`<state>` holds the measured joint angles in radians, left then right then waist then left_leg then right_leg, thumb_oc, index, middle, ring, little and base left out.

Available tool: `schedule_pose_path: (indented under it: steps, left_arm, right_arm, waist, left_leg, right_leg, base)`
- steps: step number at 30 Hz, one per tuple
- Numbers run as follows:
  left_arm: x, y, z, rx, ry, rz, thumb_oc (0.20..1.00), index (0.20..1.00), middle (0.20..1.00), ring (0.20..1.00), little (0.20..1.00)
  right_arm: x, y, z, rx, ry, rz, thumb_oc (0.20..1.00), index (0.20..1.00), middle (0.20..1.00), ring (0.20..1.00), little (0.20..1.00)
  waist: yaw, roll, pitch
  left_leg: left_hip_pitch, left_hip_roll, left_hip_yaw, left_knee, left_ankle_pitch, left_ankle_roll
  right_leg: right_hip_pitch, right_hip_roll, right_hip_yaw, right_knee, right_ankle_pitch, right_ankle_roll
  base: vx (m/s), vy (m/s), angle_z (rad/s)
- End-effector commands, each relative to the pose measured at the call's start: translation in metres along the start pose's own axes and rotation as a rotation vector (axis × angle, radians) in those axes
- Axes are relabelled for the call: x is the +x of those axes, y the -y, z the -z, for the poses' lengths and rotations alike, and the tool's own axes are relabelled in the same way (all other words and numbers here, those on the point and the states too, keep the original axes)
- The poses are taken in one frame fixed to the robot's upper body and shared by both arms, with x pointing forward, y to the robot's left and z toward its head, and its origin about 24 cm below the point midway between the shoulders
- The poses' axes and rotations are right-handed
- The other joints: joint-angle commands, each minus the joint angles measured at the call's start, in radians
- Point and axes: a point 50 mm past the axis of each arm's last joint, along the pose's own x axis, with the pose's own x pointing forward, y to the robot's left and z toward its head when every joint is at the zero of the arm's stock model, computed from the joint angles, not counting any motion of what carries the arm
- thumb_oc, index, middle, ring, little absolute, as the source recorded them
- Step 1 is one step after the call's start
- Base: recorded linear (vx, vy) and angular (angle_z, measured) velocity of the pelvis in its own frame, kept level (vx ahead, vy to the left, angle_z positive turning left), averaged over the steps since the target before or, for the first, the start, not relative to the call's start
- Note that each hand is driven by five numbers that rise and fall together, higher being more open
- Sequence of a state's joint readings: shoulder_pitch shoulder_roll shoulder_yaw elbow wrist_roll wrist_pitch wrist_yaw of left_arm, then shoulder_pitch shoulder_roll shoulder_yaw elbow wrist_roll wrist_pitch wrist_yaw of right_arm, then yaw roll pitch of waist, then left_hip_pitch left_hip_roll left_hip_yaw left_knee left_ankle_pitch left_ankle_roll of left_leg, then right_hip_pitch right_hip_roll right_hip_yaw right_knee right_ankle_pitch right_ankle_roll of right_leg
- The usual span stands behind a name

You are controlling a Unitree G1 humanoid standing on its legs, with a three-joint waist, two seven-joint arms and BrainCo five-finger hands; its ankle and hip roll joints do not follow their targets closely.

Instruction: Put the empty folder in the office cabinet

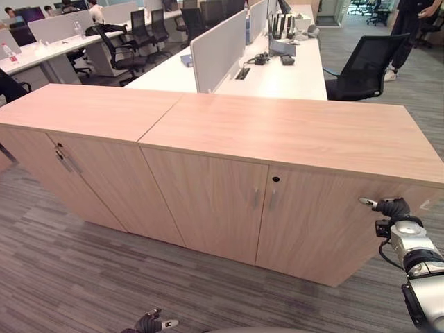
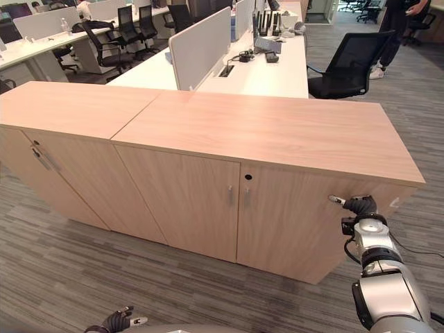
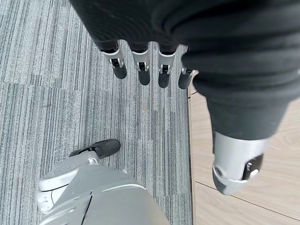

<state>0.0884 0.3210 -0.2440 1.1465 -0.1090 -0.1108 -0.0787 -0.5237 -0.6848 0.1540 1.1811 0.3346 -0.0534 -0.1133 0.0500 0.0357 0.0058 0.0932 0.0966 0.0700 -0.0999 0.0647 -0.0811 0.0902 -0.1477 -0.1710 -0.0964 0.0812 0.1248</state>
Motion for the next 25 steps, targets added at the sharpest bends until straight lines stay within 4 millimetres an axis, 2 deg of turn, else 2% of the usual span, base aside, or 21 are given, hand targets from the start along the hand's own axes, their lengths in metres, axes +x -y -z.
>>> schedule_pose_path:
  steps: [1,2,3,4,5,7,8,9,10,11,12,13,19,25]
  left_arm:
    - [0.002,-0.019,-0.012,0.058,0.010,-0.051,1.000,1.000,1.000,1.000,1.000]
    - [0.002,-0.018,-0.011,0.050,0.010,-0.053,1.000,1.000,1.000,1.000,1.000]
    - [0.003,-0.016,-0.012,0.022,0.018,-0.061,1.000,1.000,1.000,1.000,1.000]
    - [0.002,-0.016,-0.011,0.007,0.016,-0.067,1.000,1.000,1.000,1.000,1.000]
    - [0.003,-0.016,-0.011,-0.011,0.015,-0.072,1.000,1.000,1.000,1.000,1.000]
    - [0.002,-0.015,-0.009,-0.019,0.010,-0.071,1.000,1.000,1.000,1.000,1.000]
    - [0.003,-0.013,-0.009,-0.004,0.011,-0.070,1.000,1.000,1.000,1.000,1.000]
    - [0.004,-0.011,-0.012,0.002,0.017,-0.070,1.000,1.000,1.000,1.000,1.000]
    - [0.003,-0.011,-0.011,0.002,0.016,-0.070,1.000,1.000,1.000,1.000,1.000]
    - [0.005,-0.009,-0.015,0.000,0.027,-0.072,1.000,1.000,1.000,1.000,1.000]
    - [0.004,-0.010,-0.015,0.000,0.026,-0.072,1.000,1.000,1.000,1.000,1.000]
    - [0.006,-0.006,-0.019,-0.002,0.038,-0.065,1.000,1.000,1.000,1.000,1.000]
    - [0.007,-0.002,-0.022,0.000,0.044,-0.052,1.000,1.000,1.000,1.000,1.000]
    - [0.008,0.002,-0.028,-0.030,0.067,-0.048,1.000,1.000,1.000,1.000,1.000]
  right_arm:
    - [0.002,-0.035,-0.057,0.120,0.192,-0.090,1.000,1.000,1.000,1.000,1.000]
    - [-0.001,-0.044,-0.052,0.152,0.197,-0.114,1.000,1.000,1.000,1.000,1.000]
    - [-0.013,-0.070,-0.033,0.180,0.201,-0.202,1.000,1.000,1.000,1.000,1.000]
    - [-0.020,-0.077,-0.026,0.171,0.215,-0.231,1.000,1.000,1.000,1.000,1.000]
    - [-0.038,-0.094,0.010,0.134,0.172,-0.306,1.000,1.000,1.000,1.000,1.000]
    - [-0.057,-0.105,0.046,0.130,0.102,-0.348,1.000,1.000,1.000,1.000,1.000]
    - [-0.076,-0.118,0.081,0.136,0.004,-0.395,1.000,1.000,1.000,1.000,1.000]
    - [-0.087,-0.125,0.100,0.083,-0.048,-0.433,1.000,1.000,1.000,1.000,1.000]
    - [-0.087,-0.125,0.100,0.083,-0.048,-0.433,1.000,1.000,1.000,1.000,1.000]
    - [-0.102,-0.134,0.122,0.025,-0.117,-0.486,1.000,1.000,1.000,1.000,1.000]
    - [-0.102,-0.134,0.122,0.025,-0.118,-0.486,1.000,1.000,1.000,1.000,1.000]
    - [-0.115,-0.139,0.148,-0.005,-0.224,-0.512,1.000,1.000,1.000,1.000,1.000]
    - [-0.138,-0.147,0.182,-0.098,-0.366,-0.593,1.000,1.000,1.000,1.000,1.000]
    - [-0.140,-0.148,0.189,-0.133,-0.399,-0.600,1.000,1.000,1.000,1.000,1.000]
  waist:
    - [0.021,-0.044,0.021]
    - [0.018,-0.045,0.021]
    - [0.004,-0.042,0.027]
    - [-0.003,-0.041,0.029]
    - [-0.017,-0.040,0.034]
    - [-0.030,-0.039,0.034]
    - [-0.042,-0.037,0.035]
    - [-0.046,-0.038,0.034]
    - [-0.046,-0.038,0.033]
    - [-0.055,-0.038,0.033]
    - [-0.055,-0.039,0.033]
    - [-0.061,-0.039,0.034]
    - [-0.076,-0.045,0.035]
    - [-0.080,-0.045,0.038]
  left_leg:
    - [0.024,-0.005,0.028,0.024,-0.081,-0.019]
    - [0.024,-0.006,0.031,0.024,-0.082,-0.018]
    - [0.024,-0.007,0.034,0.024,-0.083,-0.017]
    - [0.024,-0.008,0.034,0.024,-0.083,-0.016]
    - [0.022,-0.010,0.034,0.024,-0.084,-0.013]
    - [0.022,-0.011,0.032,0.024,-0.086,-0.011]
    - [0.023,-0.012,0.034,0.023,-0.088,-0.010]
    - [0.024,-0.012,0.037,0.023,-0.089,-0.010]
    - [0.024,-0.012,0.037,0.023,-0.089,-0.010]
    - [0.028,-0.011,0.042,0.023,-0.091,-0.010]
    - [0.028,-0.011,0.042,0.023,-0.091,-0.010]
    - [0.031,-0.010,0.048,0.022,-0.092,-0.009]
    - [0.044,-0.004,0.067,0.023,-0.095,-0.010]
    - [0.052,0.005,0.096,0.022,-0.095,-0.013]
  right_leg:
    - [0.043,-0.075,-0.035,0.033,-0.066,0.074]
    - [0.042,-0.075,-0.033,0.033,-0.065,0.075]
    - [0.035,-0.077,-0.025,0.038,-0.065,0.074]
    - [0.031,-0.077,-0.019,0.044,-0.066,0.074]
    - [0.021,-0.077,-0.011,0.055,-0.069,0.072]
    - [0.015,-0.080,-0.004,0.065,-0.073,0.073]
    - [0.010,-0.083,0.001,0.070,-0.074,0.072]
    - [0.009,-0.084,0.004,0.070,-0.074,0.072]
    - [0.009,-0.084,0.004,0.070,-0.074,0.072]
    - [0.005,-0.084,0.011,0.070,-0.073,0.072]
    - [0.005,-0.084,0.011,0.070,-0.073,0.072]
    - [0.003,-0.083,0.018,0.068,-0.071,0.071]
    - [0.002,-0.076,0.040,0.061,-0.070,0.069]
    - [-0.004,-0.063,0.054,0.035,-0.058,0.067]
  base:
    - [0.00,0.027,-0.07]
    - [-0.01,0.043,-0.08]
    - [-0.02,0.047,-0.07]
    - [-0.03,0.054,-0.08]
    - [-0.02,0.041,-0.04]
    - [-0.01,0.015,0.01]
    - [0.00,0.000,0.00]
    - [0.00,0.000,0.00]
    - [0.00,0.000,0.00]
    - [0.00,0.000,-0.08]
    - [-0.02,-0.003,-0.14]
    - [-0.02,-0.004,-0.21]
    - [-0.02,-0.016,-0.15]
    - [-0.02,-0.026,-0.07]
